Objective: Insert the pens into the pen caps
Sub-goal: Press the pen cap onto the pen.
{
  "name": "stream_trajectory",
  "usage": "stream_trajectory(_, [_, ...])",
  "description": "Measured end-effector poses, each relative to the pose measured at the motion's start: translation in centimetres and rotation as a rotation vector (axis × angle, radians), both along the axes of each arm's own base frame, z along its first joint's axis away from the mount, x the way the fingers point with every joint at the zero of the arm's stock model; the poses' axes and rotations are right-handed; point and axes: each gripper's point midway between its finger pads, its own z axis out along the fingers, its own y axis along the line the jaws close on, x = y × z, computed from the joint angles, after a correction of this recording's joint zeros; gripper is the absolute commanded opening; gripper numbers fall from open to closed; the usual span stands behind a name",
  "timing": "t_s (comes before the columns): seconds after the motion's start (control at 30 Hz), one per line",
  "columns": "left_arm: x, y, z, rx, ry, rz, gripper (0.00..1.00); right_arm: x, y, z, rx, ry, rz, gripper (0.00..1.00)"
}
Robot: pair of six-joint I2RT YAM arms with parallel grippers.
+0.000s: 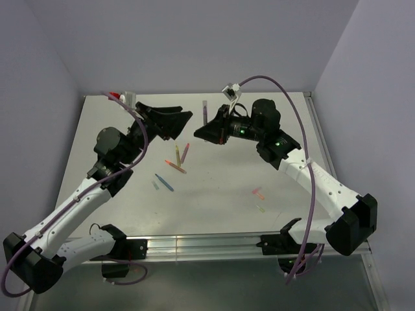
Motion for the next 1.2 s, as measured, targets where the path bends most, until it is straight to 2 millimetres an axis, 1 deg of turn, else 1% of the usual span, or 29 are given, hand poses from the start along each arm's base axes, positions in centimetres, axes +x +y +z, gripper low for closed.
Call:
stream_trajectory(0.07, [1.0,0.2,0.4,0.012,-0.002,0.002,0.70,-1.1,0.7,-0.1,-0.005,0.000,0.045,0.00])
stream_trajectory(0.2, [2.8,0.1,1.2,0.032,-0.008,-0.008,0.71,-2.1,1.5,-0.8,-0.022,0.007,0.096,0.00])
stream_trajectory(0.27, [3.2,0.0,1.1,0.039,-0.001,-0.031,0.69,-2.2,1.8,-1.4,-0.035,0.017,0.107,0.00])
stream_trajectory(0.33, [3.5,-0.4,0.4,0.054,0.012,-0.064,0.68,-2.3,2.1,-2.1,-0.048,0.033,0.118,0.00])
stream_trajectory(0.43, [3.5,-1.2,-0.6,0.072,0.037,-0.120,0.64,-2.3,2.4,-2.8,-0.060,0.049,0.130,0.00])
stream_trajectory(0.63, [3.2,-2.4,-2.1,0.101,0.064,-0.203,0.63,-2.5,2.4,-2.8,-0.062,0.043,0.138,0.00])
stream_trajectory(0.83, [2.7,-3.2,-2.4,0.104,0.080,-0.269,0.61,-2.6,2.5,-2.8,-0.062,0.039,0.146,0.00])
stream_trajectory(0.97, [2.5,-3.5,-2.3,0.101,0.082,-0.296,0.57,-2.8,2.7,-2.7,-0.064,0.036,0.154,0.00])
stream_trajectory(1.07, [2.3,-3.6,-2.2,0.098,0.084,-0.305,0.52,-2.8,2.8,-2.6,-0.067,0.034,0.159,0.00])
stream_trajectory(1.13, [2.2,-3.6,-2.0,0.097,0.080,-0.309,0.46,-3.0,2.9,-2.7,-0.071,0.036,0.163,0.00])
stream_trajectory(1.2, [2.1,-3.6,-2.0,0.094,0.079,-0.315,0.37,-3.1,2.9,-2.8,-0.075,0.037,0.167,0.00])
